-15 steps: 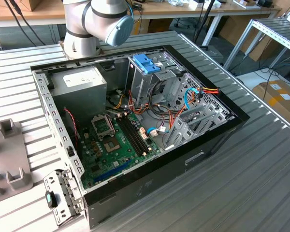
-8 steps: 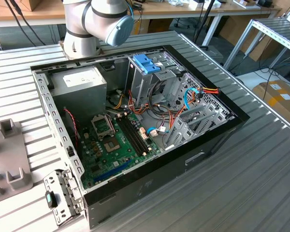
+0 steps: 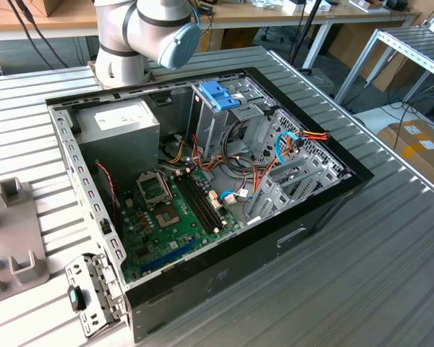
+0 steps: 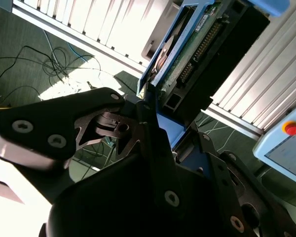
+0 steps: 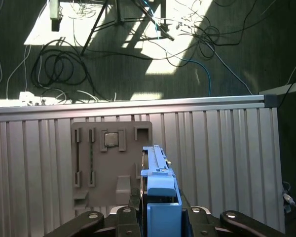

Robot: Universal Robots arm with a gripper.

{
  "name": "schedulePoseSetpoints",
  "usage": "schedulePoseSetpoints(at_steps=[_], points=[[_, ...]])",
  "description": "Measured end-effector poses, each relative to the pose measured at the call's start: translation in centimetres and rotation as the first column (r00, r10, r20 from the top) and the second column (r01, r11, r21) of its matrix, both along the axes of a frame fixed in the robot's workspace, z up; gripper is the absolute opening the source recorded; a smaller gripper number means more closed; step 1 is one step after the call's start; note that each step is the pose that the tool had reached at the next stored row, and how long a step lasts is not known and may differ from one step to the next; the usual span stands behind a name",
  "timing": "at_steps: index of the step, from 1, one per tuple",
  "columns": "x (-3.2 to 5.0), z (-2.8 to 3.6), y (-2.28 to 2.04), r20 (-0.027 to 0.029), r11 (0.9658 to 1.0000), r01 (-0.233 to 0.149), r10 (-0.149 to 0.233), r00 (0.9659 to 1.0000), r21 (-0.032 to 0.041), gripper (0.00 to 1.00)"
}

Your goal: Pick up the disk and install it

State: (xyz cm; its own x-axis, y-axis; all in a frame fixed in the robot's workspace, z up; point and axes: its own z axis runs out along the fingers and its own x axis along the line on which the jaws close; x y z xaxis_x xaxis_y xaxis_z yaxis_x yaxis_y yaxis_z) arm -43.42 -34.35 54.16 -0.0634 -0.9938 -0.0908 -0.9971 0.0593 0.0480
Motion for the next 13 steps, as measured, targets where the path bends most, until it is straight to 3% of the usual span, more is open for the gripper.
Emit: schedulePoseSetpoints(at_steps=[13], points=[[0.75,-0.22,0.0,-0.0001,1.0,0.0,0.0,1.0,0.0,0.37]])
